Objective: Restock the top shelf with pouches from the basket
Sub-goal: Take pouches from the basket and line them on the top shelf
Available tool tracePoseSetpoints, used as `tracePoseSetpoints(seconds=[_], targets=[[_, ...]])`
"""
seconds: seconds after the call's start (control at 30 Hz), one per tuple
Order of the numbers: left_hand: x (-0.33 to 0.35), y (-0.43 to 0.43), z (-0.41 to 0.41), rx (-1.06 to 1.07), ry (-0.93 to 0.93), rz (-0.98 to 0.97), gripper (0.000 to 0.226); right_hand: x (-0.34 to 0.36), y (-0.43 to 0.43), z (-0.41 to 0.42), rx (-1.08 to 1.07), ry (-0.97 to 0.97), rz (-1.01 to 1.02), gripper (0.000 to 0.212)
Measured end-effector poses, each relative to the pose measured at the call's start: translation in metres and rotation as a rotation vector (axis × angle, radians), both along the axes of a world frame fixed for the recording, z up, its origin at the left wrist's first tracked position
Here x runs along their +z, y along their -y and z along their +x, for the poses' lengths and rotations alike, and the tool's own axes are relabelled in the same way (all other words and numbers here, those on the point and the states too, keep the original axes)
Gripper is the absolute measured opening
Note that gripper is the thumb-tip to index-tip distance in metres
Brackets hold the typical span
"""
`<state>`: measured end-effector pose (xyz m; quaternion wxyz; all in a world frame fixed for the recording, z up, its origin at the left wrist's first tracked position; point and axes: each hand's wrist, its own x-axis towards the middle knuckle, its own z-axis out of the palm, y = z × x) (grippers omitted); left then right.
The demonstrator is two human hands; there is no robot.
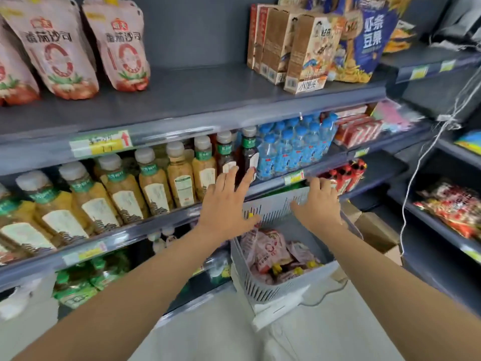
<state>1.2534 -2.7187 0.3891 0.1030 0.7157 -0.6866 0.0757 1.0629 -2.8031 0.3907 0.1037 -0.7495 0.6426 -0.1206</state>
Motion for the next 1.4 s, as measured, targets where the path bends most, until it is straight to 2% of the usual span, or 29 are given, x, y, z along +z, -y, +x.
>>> tracePoseSetpoints(seconds=[0.23,0.37,0.47,0.6,0.7,0.8,0.87,0.97,1.07,1.13,1.17,1.3,1.4], targets=[[-0.082,0.055,-0.049,-0.033,-0.01,0.316,0.095,-0.082,0.066,-0.052,0.027,-0.107,0.264,0.069],[-0.126,0.08,-0.075,-0.026,-0.029,0.451,0.094,-0.127,0.107,-0.067,0.098,-0.179,0.49,0.06],[-0.153,0.091,-0.092,-0.015,-0.045,0.524,0.09,-0.166,0.128,-0.072,0.159,-0.235,0.655,0.062],[-0.174,0.098,-0.103,0.01,-0.081,0.589,0.088,-0.208,0.13,-0.065,0.103,-0.199,0.871,0.077],[-0.181,0.101,-0.103,0.033,-0.097,0.624,0.089,-0.233,0.122,-0.059,0.024,-0.103,0.954,0.097],[-0.184,0.104,-0.102,0.03,-0.099,0.645,0.086,-0.247,0.117,-0.057,-0.034,-0.091,0.989,0.122],[-0.186,0.106,-0.101,0.019,-0.1,0.627,0.082,-0.255,0.121,-0.058,-0.073,-0.1,1.018,0.123],[-0.191,0.107,-0.101,-0.014,-0.103,0.591,0.075,-0.266,0.136,-0.068,-0.139,0.006,1.093,0.111],[-0.199,0.106,-0.104,-0.03,-0.115,0.577,0.07,-0.269,0.139,-0.077,-0.104,-0.002,1.227,0.136],[-0.202,0.105,-0.108,-0.045,-0.157,0.6,0.069,-0.274,0.131,-0.079,-0.071,0.003,1.236,0.144],[-0.203,0.105,-0.111,-0.051,-0.176,0.602,0.068,-0.279,0.128,-0.079,-0.068,0.02,1.211,0.141],[-0.205,0.104,-0.116,-0.085,-0.223,0.561,0.068,-0.267,0.138,-0.074,-0.054,0.009,1.155,0.107],[-0.207,0.108,-0.116,-0.108,-0.275,0.545,0.088,-0.233,0.163,-0.067,0.017,0.08,1.425,0.077]])
